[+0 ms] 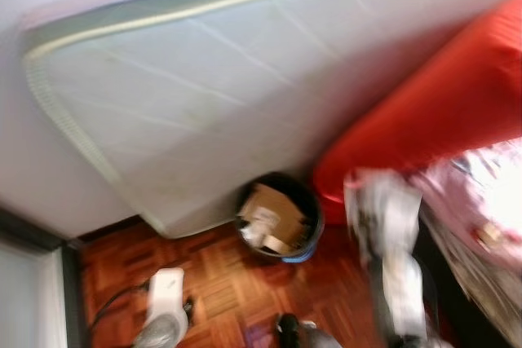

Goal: Clean up the room

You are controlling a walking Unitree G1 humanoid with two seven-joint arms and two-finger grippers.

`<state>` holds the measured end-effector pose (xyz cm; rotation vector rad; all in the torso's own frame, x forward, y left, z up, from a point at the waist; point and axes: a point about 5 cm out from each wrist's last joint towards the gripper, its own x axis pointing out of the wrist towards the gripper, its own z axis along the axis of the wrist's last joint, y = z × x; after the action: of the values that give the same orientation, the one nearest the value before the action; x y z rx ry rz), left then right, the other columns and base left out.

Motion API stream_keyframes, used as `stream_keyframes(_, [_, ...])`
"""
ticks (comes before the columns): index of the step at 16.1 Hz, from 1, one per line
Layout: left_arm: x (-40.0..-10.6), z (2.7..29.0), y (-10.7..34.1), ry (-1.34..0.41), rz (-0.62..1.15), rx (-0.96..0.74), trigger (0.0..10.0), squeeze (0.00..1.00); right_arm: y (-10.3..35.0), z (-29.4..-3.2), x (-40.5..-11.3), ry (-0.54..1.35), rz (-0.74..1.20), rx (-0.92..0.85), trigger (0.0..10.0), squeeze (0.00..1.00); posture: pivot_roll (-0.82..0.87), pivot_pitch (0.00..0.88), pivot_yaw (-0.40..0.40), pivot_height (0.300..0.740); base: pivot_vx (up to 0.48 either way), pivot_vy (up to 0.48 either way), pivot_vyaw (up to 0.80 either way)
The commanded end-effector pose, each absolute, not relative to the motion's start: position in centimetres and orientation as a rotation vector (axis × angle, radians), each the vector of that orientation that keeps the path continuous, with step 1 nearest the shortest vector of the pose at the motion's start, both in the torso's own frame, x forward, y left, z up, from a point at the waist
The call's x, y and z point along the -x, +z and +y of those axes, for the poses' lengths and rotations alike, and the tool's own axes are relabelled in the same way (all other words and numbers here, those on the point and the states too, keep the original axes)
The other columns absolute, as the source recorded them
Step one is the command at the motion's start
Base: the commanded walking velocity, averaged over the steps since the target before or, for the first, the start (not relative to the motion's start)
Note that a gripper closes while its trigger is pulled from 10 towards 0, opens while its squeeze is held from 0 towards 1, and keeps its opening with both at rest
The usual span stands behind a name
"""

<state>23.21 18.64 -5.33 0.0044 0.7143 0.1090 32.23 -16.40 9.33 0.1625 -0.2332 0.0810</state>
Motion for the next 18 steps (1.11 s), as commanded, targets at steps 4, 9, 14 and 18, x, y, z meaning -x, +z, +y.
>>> stream_keyframes(4, [-21.3,19.5,-6.5,0.139,0.779,-0.012,10.0,0.0,9.3,-16.4,-31.0,0.129,-0.227,-0.222,10.0,0.0,-0.03,0.234,-0.026,0.74,0.0,0.0,0.0])
stream_keyframes(9, [-21.4,19.3,-6.4,0.133,0.776,-0.013,10.0,0.0,1.1,-16.8,-28.1,0.126,0.255,-0.034,10.0,0.0,-0.03,0.233,-0.028,0.74,0.0,0.0,0.0])
stream_keyframes(14, [-21.4,19.2,-6.5,0.132,0.78,-0.012,10.0,0.0,-3.2,-16.2,-25.5,0.155,0.54,0.088,10.0,0.0,-0.02,0.23,-0.03,0.74,0.0,0.0,0.0])
stream_keyframes(18, [-21.3,19.3,-6.5,0.137,0.781,-0.012,10.0,0.0,-3.2,-17.2,-25.7,0.13,0.563,0.086,10.0,0.0,-0.02,0.225,-0.032,0.74,0.0,0.0,0.73])
